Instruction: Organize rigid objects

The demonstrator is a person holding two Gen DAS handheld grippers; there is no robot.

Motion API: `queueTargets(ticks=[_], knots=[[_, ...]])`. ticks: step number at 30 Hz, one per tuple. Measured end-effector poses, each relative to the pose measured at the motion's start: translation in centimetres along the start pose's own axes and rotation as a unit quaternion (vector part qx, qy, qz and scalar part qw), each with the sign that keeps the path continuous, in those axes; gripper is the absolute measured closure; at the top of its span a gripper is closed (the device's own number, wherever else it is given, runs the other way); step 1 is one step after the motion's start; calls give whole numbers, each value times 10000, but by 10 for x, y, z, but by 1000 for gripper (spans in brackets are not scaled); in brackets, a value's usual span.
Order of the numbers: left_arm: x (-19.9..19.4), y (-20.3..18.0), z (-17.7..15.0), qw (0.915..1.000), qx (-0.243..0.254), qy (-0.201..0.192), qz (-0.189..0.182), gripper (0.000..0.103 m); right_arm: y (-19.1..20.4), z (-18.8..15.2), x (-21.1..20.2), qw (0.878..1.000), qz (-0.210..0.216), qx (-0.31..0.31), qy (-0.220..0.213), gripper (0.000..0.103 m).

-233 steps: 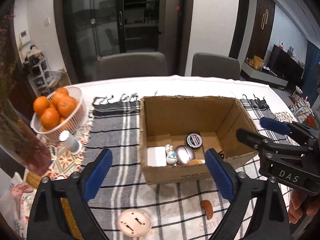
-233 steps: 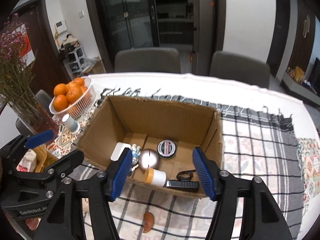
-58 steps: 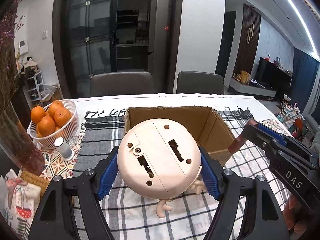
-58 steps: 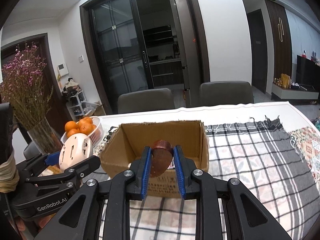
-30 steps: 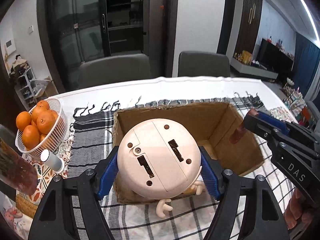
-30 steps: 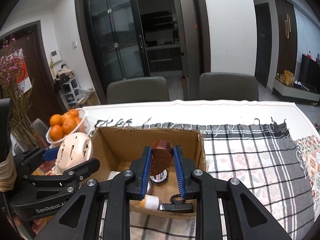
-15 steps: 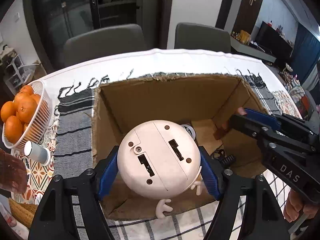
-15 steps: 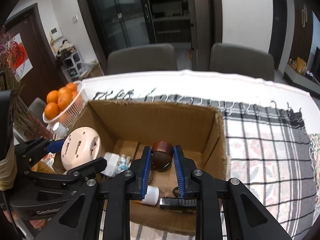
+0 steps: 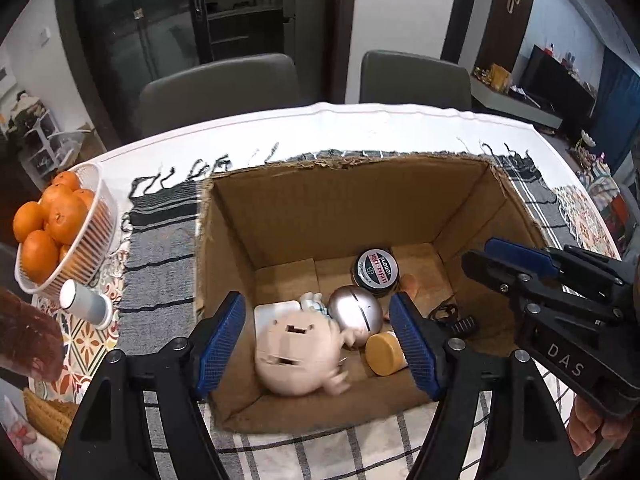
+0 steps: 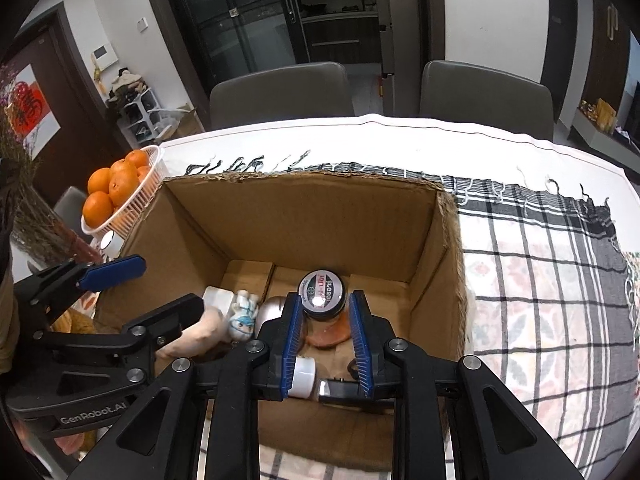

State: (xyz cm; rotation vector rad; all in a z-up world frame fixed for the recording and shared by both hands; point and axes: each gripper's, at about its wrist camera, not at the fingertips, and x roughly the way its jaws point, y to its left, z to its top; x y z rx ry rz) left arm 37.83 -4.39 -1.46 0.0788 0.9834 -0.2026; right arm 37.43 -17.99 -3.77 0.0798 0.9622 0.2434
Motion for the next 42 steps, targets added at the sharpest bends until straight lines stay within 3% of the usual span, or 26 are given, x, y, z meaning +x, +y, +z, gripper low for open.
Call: queueTargets(ticks=[11,23,31,42], knots=[[-60,-1,-23,9970,-146,-716,261,28,9,-22,-52,9980,-189,146,-583,76],[-137,-18,-76,9854,-187,-1628,455,16,24,-74,-131,9913,-335,273,-1244,75],[-175,-27,-121,9726,-269,-2172,784,10,32,-114,-161,9869,-470,272,-1521,70],[-189,-32,-173,9723,-486,-2204,614,6,41,-168,-187,9810,-715,249,-1785,69]])
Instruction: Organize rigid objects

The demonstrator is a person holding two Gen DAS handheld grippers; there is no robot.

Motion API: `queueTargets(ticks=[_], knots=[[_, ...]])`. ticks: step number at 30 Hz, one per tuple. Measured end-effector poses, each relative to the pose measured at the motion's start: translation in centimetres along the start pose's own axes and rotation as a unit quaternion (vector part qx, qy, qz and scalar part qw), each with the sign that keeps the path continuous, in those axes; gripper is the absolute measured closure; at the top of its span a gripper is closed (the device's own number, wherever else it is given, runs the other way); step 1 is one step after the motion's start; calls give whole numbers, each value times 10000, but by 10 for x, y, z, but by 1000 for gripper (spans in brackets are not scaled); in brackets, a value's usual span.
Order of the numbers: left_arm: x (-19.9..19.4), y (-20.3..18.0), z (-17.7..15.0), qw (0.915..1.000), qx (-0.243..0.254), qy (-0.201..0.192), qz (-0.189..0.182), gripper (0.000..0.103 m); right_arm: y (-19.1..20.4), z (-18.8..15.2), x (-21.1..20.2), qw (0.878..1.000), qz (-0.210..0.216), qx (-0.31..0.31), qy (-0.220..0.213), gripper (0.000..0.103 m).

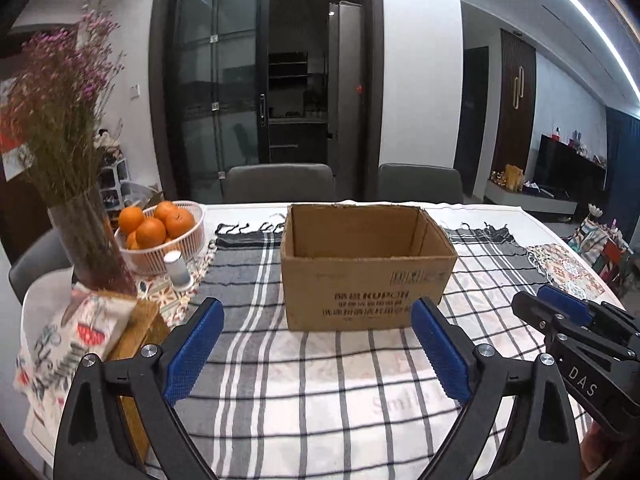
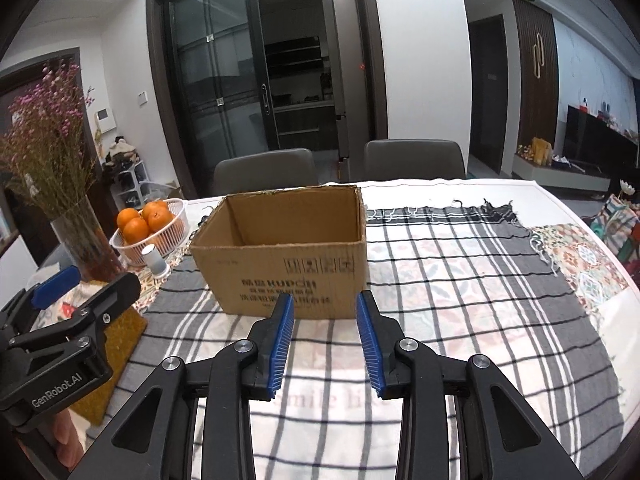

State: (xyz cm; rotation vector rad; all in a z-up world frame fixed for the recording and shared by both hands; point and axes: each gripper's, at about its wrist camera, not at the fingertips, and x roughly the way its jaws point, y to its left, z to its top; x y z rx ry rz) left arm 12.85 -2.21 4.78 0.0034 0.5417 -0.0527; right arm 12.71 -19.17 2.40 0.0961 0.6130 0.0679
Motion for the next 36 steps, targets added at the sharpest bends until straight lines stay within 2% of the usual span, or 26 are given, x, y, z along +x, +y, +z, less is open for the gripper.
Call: queueTargets(ticks=[5,17,22,25,36], knots=[[-15,3,-11,9999,-80,-79,31,4,7,-11,-18,9998,-68,-160,-126,66],[-48,5,-22,9990,-44,-400,214,0,10,-28,-48,9988,-232,-230,-352,46],[-53,8,-25,9986,-53,-437,307,0,10,-27,-57,9976,-385,-262,-504,32],[-55,9,-26,9984,-56,-447,348,0,12,-26,-62,9964,-487,-305,-617,28],[-65,14,-27,9975,-101,-547,434,0,17,-26,-75,9941,-630,-329,-814,21]])
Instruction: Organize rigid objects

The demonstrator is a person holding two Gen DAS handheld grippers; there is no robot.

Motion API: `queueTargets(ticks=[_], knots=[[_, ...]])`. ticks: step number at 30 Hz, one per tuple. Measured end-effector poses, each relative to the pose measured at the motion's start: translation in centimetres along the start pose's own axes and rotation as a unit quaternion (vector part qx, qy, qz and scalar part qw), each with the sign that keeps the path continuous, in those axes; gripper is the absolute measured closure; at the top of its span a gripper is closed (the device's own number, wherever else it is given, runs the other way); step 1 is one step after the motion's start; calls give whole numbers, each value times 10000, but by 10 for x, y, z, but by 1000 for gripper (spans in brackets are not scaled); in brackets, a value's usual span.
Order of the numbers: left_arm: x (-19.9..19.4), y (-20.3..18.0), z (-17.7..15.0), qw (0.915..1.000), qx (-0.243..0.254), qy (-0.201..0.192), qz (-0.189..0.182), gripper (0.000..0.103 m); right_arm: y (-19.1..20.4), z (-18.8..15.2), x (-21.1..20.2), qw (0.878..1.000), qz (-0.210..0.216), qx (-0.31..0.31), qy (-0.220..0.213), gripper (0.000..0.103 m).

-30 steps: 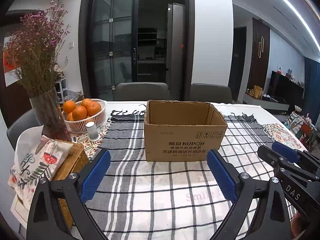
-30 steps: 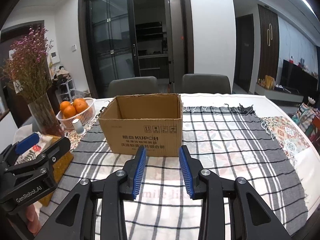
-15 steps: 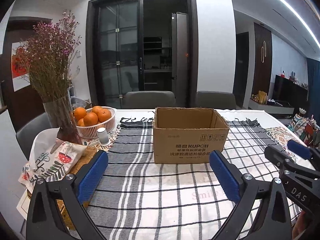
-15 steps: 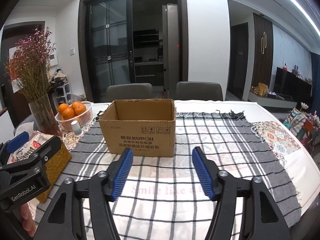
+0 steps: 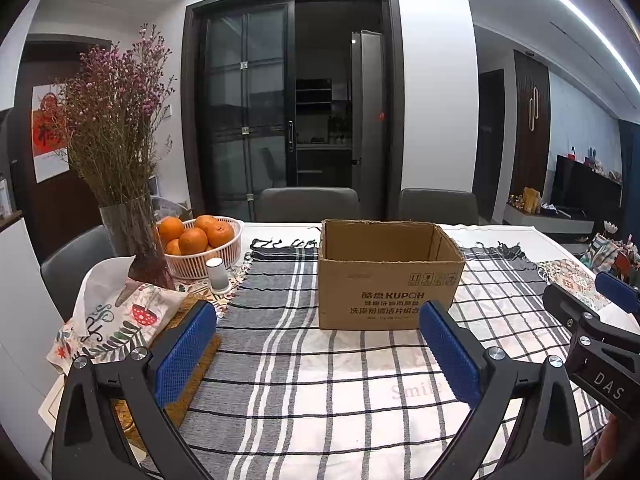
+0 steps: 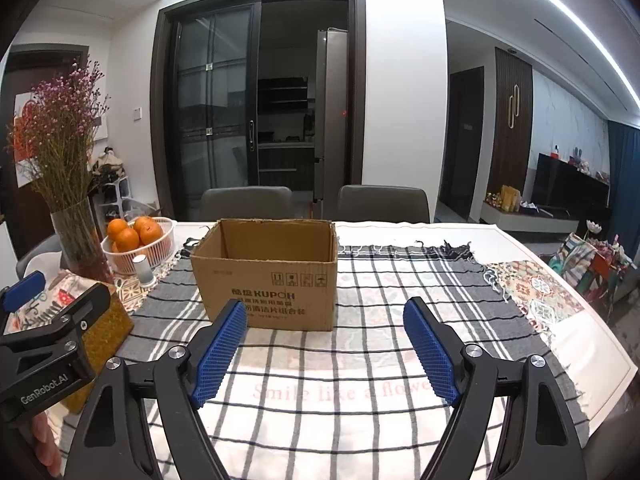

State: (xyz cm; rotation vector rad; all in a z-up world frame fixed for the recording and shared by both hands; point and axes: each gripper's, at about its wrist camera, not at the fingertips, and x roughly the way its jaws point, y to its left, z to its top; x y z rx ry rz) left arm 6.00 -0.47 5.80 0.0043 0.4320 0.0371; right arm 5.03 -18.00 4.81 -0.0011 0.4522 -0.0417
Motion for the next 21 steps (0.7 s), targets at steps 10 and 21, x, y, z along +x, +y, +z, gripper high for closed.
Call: queueTargets(ticks=[10,21], knots=[[-3,-1,0,10000,3,-22,19,0,-4,-1,-1,9999,32,91,25,21],[-5,-1,-1,10000,13,-54,46,0,-3,-1,-2,9999,12,120,9,11]])
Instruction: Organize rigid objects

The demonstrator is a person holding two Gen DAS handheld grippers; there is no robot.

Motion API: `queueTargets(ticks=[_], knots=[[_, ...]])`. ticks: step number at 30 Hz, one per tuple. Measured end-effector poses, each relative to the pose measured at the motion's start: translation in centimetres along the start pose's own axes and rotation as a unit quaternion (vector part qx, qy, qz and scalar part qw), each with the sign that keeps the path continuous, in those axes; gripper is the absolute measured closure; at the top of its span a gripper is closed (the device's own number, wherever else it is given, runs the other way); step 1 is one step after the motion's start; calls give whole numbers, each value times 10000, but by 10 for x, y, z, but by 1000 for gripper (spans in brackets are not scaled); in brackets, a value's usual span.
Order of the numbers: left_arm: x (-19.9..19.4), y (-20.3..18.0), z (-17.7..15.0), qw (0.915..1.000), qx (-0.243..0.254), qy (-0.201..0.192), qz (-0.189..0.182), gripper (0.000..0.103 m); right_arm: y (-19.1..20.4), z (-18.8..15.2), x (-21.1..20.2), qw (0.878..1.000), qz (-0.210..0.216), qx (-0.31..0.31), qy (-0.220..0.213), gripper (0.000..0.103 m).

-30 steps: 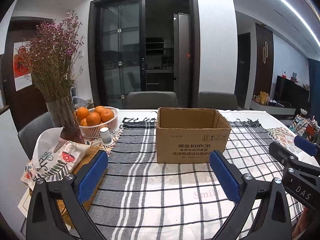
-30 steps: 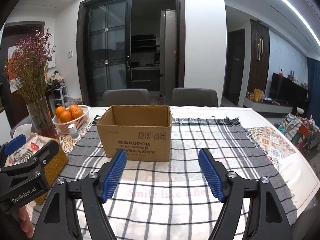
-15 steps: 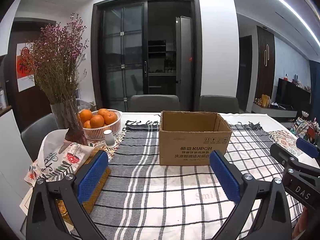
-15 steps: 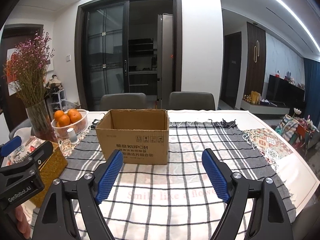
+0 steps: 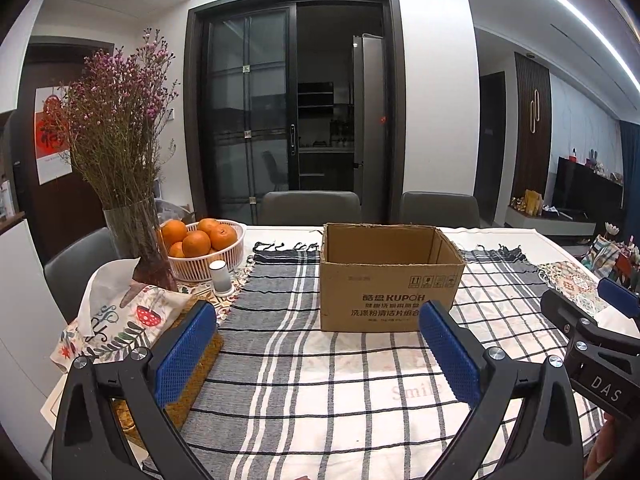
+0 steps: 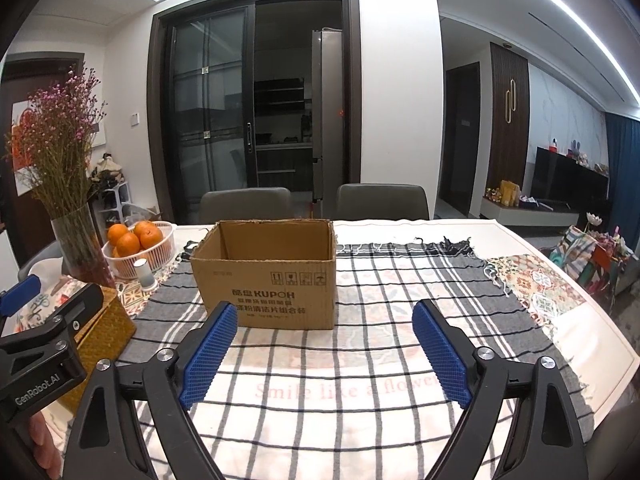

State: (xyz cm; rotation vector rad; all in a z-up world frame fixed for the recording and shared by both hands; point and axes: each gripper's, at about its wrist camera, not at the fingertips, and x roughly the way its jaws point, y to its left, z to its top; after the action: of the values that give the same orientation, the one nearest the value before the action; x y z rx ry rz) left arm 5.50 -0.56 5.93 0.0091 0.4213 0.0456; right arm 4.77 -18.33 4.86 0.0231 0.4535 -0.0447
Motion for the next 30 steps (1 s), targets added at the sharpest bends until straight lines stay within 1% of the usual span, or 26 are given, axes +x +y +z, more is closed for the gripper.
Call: queueTargets(ticks=[16,30], knots=[[-1,-1,0,10000,16,-31,17,0,1,0,0,10000,-10,39,-19,10],[0,0,-1,10000,5,26,-11,0,2,1,1,10000,11,45,14,10]])
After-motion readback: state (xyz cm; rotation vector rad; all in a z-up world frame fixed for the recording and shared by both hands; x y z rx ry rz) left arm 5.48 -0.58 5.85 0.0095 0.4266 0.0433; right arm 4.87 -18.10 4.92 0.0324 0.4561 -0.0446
